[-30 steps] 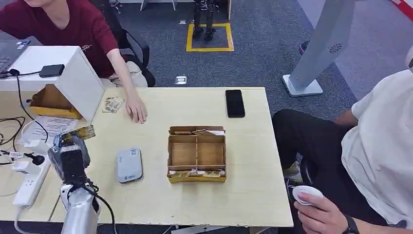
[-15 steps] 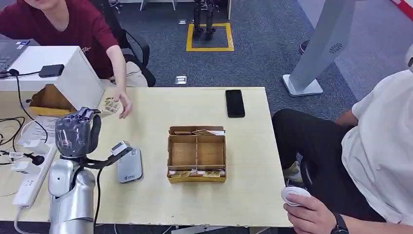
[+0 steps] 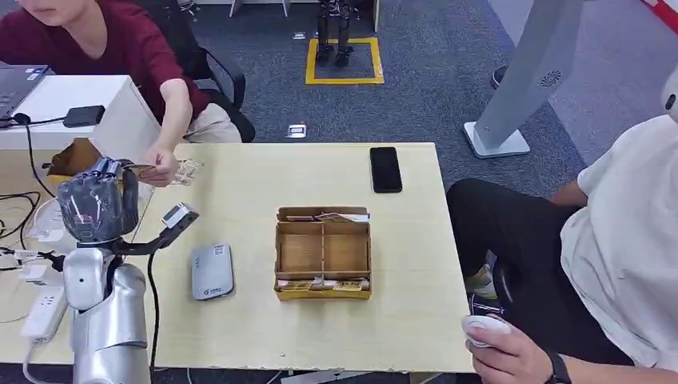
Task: Pass the card to the sensor for recognition and then transmit it.
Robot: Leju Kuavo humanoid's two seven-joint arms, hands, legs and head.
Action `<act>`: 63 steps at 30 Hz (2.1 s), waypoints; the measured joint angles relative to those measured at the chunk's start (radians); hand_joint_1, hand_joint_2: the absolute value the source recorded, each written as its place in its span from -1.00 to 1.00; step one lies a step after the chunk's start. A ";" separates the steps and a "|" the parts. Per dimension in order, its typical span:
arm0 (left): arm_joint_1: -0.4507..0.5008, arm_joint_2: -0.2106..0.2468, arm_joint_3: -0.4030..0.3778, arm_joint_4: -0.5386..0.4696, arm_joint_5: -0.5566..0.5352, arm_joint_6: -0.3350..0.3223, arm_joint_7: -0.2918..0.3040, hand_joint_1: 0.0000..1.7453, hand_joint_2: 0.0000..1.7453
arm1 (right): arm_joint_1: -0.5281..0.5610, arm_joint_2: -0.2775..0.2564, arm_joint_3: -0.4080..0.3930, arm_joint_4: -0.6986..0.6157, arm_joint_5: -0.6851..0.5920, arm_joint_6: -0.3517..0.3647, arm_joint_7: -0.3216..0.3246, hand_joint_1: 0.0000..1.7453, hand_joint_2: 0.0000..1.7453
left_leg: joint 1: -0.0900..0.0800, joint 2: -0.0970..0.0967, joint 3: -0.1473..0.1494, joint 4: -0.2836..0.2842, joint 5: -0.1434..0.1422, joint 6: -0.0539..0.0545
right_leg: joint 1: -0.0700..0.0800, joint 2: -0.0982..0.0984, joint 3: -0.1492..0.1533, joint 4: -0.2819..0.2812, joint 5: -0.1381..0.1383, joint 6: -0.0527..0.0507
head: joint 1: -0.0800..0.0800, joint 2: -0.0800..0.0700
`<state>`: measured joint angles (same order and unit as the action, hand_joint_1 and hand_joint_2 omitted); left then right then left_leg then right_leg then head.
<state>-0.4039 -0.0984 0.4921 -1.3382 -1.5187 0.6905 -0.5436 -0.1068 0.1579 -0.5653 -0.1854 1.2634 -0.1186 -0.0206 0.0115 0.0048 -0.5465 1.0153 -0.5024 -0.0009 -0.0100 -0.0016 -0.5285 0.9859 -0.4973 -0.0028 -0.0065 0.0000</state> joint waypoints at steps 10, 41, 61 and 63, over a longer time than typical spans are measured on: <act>-0.013 0.003 0.022 0.020 0.086 0.000 -0.101 -1.00 1.00 | -0.001 0.001 -0.001 0.000 0.002 -0.002 -0.001 -1.00 1.00 | 0.000 -0.001 -0.001 0.000 0.000 0.000 | 0.000 -0.001 -0.001 0.000 0.000 0.000 | 0.000 0.000; 0.331 0.097 -0.571 -0.093 0.907 -0.502 -0.111 -1.00 1.00 | 0.022 0.001 -0.131 -0.004 -0.052 -0.035 -0.019 -1.00 1.00 | 0.000 0.001 0.002 0.000 0.000 0.000 | 0.000 0.000 -0.005 -0.001 0.000 -0.001 | 0.000 0.000; 0.522 0.106 -0.826 -0.149 0.194 -0.006 0.105 -1.00 1.00 | 0.021 0.002 -0.178 -0.005 -0.033 -0.046 -0.025 -1.00 1.00 | 0.000 0.001 0.002 0.000 0.000 0.000 | 0.000 0.000 -0.005 0.000 0.000 -0.001 | 0.000 0.000; 0.522 0.097 -0.842 -0.124 0.151 -0.003 0.124 -1.00 1.00 | 0.021 0.002 -0.179 -0.005 -0.030 -0.046 -0.025 -1.00 1.00 | -0.001 0.001 0.002 0.000 0.000 0.000 | 0.000 0.000 -0.005 0.000 0.000 -0.001 | 0.000 0.000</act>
<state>0.1180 -0.0012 -0.3502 -1.4618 -1.3673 0.6878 -0.4196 -0.0860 0.1595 -0.7446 -0.1904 1.2337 -0.1648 -0.0454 0.0109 0.0054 -0.5443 1.0156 -0.5026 -0.0006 -0.0104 -0.0014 -0.5332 0.9854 -0.4968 -0.0034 -0.0065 0.0000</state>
